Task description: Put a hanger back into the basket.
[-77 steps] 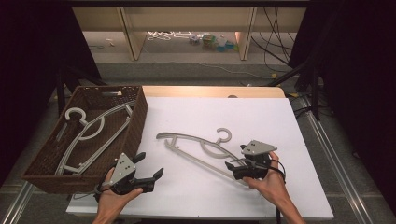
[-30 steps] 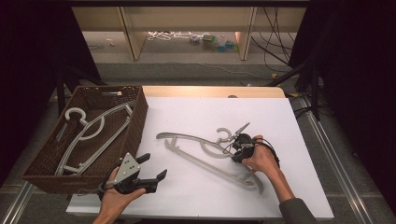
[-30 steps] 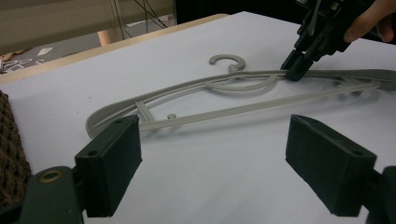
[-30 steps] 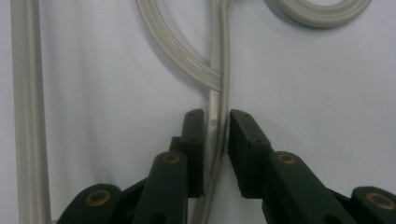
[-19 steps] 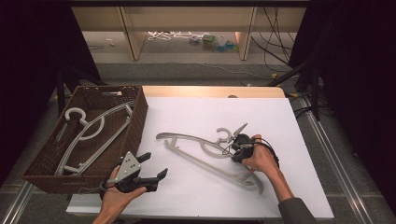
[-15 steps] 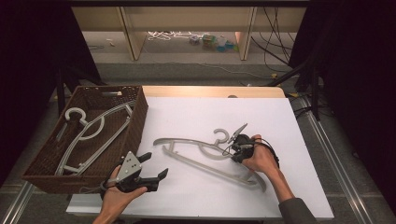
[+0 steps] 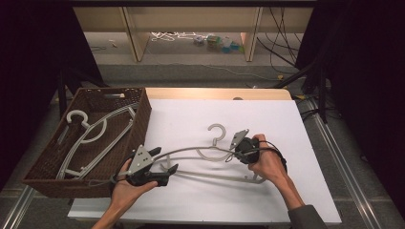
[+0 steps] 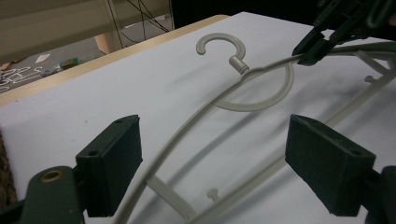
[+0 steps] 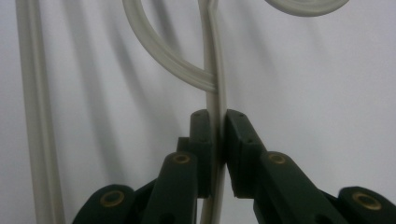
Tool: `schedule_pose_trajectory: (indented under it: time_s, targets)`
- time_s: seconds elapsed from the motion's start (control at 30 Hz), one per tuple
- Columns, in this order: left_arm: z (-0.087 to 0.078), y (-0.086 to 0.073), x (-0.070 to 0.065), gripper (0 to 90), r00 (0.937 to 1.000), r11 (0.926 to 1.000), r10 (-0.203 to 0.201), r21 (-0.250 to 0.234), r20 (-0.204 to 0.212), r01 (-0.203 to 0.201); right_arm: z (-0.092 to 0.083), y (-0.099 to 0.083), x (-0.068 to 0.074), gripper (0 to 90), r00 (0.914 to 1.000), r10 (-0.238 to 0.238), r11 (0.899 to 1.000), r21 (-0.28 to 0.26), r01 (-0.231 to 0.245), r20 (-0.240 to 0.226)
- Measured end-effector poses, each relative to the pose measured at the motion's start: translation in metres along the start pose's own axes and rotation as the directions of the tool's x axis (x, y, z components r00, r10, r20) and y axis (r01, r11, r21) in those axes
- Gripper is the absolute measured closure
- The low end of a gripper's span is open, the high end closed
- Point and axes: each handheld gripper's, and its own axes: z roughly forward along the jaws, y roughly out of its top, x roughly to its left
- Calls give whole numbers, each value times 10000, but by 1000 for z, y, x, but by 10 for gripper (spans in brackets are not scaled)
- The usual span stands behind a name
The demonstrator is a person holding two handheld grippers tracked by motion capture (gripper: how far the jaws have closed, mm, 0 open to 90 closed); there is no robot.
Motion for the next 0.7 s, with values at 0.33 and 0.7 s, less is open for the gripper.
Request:
schedule_pose_trajectory:
  time_s: [0.33,0.7]
  targets:
    - [49,27,2,241,9979,9917,49,1279,641,-131,-21,13,8,821,9930,-1086,9937,-235,1098,463]
    - [73,37,-3,327,9908,9807,527,1807,1243,-748,-39,22,17,819,9878,-1425,9868,-691,1467,624]
